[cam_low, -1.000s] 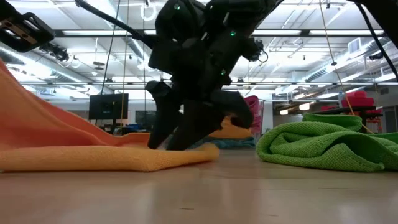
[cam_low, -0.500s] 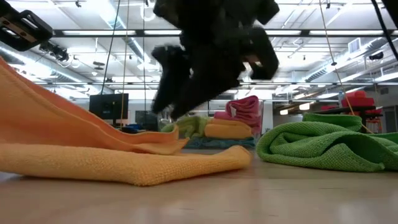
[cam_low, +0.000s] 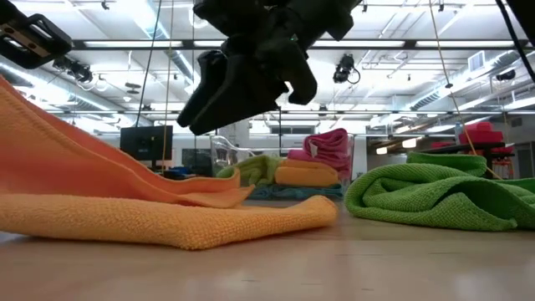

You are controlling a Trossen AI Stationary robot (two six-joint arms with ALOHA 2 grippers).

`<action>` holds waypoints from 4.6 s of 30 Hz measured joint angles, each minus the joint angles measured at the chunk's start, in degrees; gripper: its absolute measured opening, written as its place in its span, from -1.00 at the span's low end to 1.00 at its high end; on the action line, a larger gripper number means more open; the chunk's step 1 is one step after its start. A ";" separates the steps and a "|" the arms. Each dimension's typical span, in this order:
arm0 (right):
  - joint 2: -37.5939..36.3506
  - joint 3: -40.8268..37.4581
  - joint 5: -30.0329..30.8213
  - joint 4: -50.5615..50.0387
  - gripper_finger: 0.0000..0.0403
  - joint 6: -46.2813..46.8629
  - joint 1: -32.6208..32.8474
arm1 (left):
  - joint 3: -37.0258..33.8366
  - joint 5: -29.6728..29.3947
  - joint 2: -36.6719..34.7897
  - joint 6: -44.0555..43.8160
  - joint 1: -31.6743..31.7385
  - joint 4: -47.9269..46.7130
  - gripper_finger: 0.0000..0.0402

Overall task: Fold microfiber towels
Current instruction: Fold the yellow microfiber cloth

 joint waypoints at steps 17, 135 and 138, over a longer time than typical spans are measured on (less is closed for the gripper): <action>2.32 0.02 -3.78 -0.56 0.22 -5.13 -2.43 | 0.00 0.00 -0.02 -1.57 0.00 0.09 -0.84; -5.24 -0.61 14.77 -8.56 -0.99 -2.10 1.31 | 3.04 -4.42 -2.84 -8.60 -0.38 1.62 -0.95; -6.69 -0.61 16.07 -9.67 -0.99 -2.07 2.20 | 5.69 -6.63 -2.80 -6.06 -1.30 -0.38 -0.91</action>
